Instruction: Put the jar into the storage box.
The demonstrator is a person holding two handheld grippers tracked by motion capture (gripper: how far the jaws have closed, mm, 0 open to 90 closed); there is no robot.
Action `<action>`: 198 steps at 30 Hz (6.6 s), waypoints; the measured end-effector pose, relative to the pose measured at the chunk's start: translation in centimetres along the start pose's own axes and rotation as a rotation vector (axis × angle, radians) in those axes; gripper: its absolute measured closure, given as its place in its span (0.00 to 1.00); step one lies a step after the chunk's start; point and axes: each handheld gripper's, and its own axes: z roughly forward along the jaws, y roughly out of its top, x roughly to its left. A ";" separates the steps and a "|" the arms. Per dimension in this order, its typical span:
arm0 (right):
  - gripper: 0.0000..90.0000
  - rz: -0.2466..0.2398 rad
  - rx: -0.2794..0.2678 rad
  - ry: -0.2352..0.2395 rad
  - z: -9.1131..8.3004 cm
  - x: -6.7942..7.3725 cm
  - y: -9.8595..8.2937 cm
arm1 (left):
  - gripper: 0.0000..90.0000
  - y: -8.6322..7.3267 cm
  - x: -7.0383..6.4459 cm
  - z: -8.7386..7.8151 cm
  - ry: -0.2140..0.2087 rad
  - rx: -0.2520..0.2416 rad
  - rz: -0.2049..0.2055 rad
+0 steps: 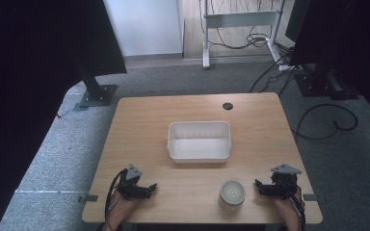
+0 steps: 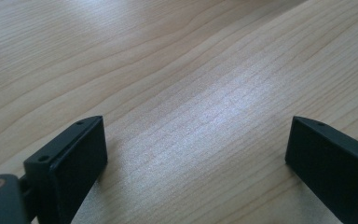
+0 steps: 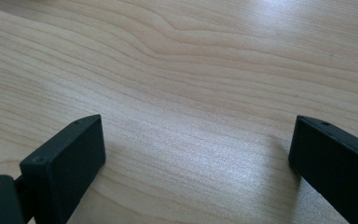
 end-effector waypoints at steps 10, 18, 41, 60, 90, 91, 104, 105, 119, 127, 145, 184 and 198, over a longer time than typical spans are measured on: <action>0.04 0.000 0.000 0.000 0.0 0.0 0.0 | 0.07 0.0 -0.8 -0.3 -0.009 0.005 0.028; 0.04 0.000 0.000 0.001 0.0 0.0 0.0 | 0.07 0.2 -1.4 -0.7 -0.035 -0.010 0.048; 0.03 0.000 0.000 0.001 0.0 0.0 0.0 | 0.07 1.5 -4.2 -1.6 -0.155 -0.071 0.112; 0.03 -0.003 0.001 0.003 0.0 0.0 0.0 | 0.06 3.6 -8.2 -1.3 -0.241 -0.122 0.187; 0.02 -0.005 0.003 0.006 0.0 0.1 0.0 | 0.03 6.2 -13.3 0.9 -0.366 -0.151 0.261; 0.02 -0.005 0.004 0.006 0.0 0.1 0.0 | 0.03 6.2 -13.5 1.1 -0.372 -0.154 0.262; 0.02 -0.007 0.005 0.008 0.0 0.1 0.0 | 0.03 7.2 -15.9 2.6 -0.416 -0.163 0.289; 0.02 -0.008 0.004 0.008 0.0 0.1 0.0 | 0.03 7.3 -16.1 2.7 -0.417 -0.166 0.291; 0.02 -0.011 0.005 0.012 0.0 0.1 0.0 | 0.03 8.1 -18.3 4.0 -0.450 -0.166 0.324; 0.02 -0.013 0.005 0.013 0.0 0.1 0.0 | 0.03 8.3 -19.3 4.7 -0.458 -0.165 0.328; 0.02 -0.016 0.004 0.015 0.0 0.1 0.0 | 0.04 9.4 -21.8 6.1 -0.475 -0.160 0.375; 0.02 -0.017 0.004 0.017 0.0 0.1 0.0 | 0.11 10.8 -22.8 6.7 -0.429 -0.149 0.415; 0.02 -0.019 0.004 0.018 0.0 0.1 0.0 | 0.11 11.3 -21.4 6.4 -0.388 -0.144 0.412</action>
